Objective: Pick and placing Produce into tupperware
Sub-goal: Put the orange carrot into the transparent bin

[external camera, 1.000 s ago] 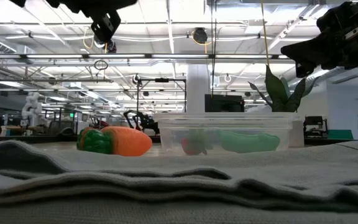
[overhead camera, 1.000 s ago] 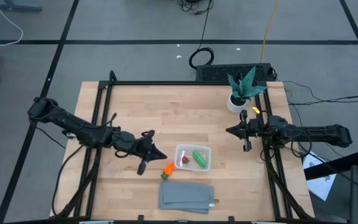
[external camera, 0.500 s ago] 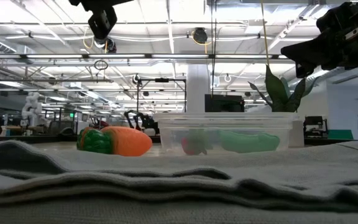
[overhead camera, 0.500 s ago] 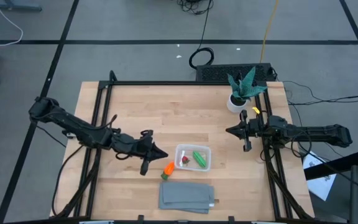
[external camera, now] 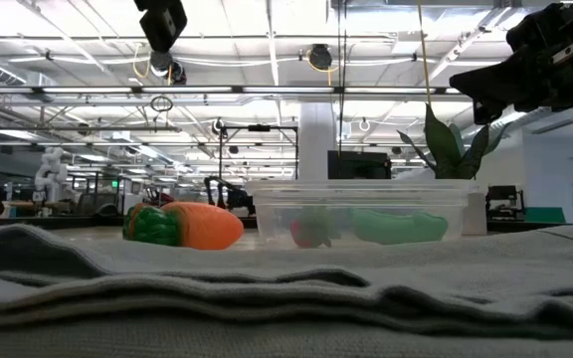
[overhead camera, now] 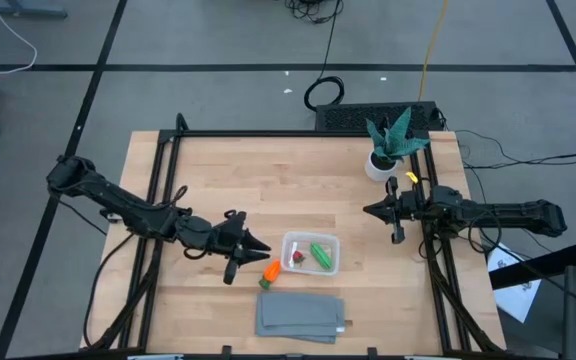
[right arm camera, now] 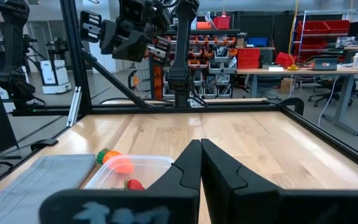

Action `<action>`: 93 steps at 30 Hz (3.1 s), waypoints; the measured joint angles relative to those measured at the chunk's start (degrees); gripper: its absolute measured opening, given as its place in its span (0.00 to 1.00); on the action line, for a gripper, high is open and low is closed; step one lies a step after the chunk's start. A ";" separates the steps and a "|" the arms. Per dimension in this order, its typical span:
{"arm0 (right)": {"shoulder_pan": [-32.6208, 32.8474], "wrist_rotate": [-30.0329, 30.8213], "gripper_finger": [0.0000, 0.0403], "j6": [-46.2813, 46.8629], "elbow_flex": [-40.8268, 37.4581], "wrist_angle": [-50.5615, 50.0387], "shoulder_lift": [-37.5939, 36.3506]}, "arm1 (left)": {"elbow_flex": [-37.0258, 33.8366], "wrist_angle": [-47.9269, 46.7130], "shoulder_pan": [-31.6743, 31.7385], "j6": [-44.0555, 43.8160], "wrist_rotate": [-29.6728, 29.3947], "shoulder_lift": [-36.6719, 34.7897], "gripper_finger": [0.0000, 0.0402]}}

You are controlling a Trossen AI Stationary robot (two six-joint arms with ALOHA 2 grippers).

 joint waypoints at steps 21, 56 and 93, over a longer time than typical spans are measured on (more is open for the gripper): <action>0.00 0.00 0.00 0.44 0.02 0.01 0.00 | 26.27 -40.47 2.15 -10.05 2.65 13.67 0.61; -0.02 0.00 0.00 0.44 0.00 0.06 0.39 | 29.64 -50.64 4.90 -32.56 9.51 27.58 0.61; 0.00 0.00 0.00 0.47 0.00 0.03 1.33 | 29.57 -49.75 5.38 -30.57 14.00 37.36 0.61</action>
